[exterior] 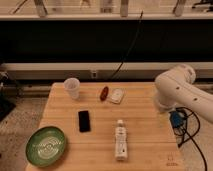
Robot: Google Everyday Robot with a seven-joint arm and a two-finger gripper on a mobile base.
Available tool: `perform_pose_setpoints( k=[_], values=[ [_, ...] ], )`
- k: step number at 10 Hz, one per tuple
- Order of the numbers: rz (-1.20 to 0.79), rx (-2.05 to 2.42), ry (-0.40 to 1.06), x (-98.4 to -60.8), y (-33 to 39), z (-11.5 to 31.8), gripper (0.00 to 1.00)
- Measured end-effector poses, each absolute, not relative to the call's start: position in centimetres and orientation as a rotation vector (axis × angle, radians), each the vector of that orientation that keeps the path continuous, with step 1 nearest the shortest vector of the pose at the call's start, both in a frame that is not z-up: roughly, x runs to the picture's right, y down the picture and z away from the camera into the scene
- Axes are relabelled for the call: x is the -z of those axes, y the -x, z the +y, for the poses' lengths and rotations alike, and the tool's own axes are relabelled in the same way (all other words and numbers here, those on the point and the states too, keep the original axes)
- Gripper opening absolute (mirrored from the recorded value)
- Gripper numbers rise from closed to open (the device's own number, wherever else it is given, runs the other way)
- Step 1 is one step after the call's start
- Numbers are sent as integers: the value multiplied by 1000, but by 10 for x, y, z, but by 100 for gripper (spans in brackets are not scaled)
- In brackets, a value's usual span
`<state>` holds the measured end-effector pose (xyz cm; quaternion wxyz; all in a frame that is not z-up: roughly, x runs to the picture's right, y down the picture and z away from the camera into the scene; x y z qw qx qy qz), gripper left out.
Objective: Stand the bottle upright
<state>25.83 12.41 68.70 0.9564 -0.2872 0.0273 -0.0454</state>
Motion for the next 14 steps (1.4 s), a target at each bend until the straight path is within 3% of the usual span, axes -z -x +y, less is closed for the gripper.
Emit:
perform_pose_setpoints(
  k=[14],
  values=[
    [26,505,594,-703,-191,153,80]
  ],
)
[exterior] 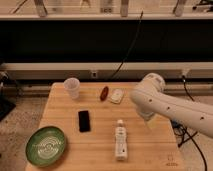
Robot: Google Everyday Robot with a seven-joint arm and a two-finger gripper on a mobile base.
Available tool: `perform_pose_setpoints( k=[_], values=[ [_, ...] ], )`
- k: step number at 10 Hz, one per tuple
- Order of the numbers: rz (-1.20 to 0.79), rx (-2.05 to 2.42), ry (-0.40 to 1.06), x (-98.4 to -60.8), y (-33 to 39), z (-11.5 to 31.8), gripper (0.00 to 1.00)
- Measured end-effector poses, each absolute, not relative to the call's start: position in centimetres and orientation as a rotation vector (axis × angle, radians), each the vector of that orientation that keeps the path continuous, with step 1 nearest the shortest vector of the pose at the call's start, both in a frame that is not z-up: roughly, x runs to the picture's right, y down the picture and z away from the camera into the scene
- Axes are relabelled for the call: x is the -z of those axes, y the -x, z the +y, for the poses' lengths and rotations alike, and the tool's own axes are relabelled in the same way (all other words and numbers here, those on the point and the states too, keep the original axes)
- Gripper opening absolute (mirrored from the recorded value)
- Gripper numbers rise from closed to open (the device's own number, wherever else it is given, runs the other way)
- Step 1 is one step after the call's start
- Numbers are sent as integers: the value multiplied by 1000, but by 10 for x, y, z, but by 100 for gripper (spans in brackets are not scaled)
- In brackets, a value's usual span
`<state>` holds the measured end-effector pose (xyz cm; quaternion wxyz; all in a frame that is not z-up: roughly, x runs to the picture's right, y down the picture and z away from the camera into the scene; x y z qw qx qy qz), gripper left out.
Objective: Stand the bottle upright
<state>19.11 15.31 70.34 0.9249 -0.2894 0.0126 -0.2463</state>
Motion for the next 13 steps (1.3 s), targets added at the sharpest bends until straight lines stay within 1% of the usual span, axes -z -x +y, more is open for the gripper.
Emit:
perform_pose_setpoints(
  k=[4,6,13],
  values=[
    [8,655,585,-708,-168,162,80],
    [6,676,584,-709,-167,166,80],
    [-34,792,572,-728,-147,188,80]
  ],
)
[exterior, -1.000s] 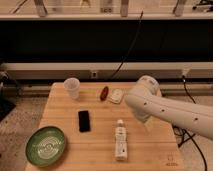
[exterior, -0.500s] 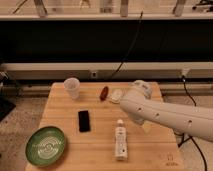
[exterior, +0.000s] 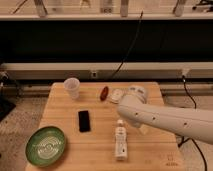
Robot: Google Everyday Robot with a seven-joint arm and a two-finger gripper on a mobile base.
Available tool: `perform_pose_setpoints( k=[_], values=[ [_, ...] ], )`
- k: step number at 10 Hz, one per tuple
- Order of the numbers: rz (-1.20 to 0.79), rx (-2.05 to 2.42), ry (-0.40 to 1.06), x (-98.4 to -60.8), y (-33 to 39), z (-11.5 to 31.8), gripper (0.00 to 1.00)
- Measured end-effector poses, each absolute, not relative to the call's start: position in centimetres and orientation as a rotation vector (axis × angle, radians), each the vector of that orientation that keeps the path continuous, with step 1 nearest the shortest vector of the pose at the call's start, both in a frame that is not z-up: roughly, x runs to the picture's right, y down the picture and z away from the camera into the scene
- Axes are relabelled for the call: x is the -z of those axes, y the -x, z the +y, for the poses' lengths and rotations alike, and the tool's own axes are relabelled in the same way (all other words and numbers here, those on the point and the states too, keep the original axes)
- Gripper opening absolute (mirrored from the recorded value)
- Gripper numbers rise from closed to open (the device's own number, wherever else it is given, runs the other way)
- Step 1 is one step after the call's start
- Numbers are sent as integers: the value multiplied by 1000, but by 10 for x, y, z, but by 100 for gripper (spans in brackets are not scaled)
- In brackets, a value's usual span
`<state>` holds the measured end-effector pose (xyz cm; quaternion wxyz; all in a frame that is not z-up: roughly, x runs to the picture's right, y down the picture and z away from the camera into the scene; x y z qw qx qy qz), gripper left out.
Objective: Stand the bottle upright
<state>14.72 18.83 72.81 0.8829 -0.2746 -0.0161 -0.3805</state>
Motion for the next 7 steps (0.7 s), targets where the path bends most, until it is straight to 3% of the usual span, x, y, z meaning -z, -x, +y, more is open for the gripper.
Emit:
perform_pose_setpoints(
  k=[7],
  values=[
    [-78,804,576,-737,-143,210,80]
  ],
)
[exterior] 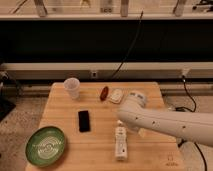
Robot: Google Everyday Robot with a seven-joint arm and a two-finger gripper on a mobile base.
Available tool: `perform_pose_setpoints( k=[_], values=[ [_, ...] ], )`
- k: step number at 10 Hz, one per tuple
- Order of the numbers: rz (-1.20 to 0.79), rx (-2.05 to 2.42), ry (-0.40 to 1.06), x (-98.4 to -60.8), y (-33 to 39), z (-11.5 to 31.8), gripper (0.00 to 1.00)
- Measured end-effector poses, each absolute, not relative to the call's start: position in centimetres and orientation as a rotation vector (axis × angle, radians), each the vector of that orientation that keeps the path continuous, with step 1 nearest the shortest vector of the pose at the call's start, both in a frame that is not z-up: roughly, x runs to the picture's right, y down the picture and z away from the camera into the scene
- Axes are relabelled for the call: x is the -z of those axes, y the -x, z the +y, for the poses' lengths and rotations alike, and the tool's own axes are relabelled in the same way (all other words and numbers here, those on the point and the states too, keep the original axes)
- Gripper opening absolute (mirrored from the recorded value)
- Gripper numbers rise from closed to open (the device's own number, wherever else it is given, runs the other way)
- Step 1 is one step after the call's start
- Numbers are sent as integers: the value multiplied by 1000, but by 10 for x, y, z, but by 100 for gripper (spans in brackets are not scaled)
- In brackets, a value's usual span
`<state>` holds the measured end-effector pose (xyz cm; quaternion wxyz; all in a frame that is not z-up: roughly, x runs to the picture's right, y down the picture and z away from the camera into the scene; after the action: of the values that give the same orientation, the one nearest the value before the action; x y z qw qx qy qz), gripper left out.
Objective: Stand the bottle upright
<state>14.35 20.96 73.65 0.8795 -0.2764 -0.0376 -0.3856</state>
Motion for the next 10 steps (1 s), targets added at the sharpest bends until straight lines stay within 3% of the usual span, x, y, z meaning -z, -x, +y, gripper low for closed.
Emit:
perform_pose_setpoints(
  k=[10],
  values=[
    [-145,829,600,-749,-137,241,80]
  ],
)
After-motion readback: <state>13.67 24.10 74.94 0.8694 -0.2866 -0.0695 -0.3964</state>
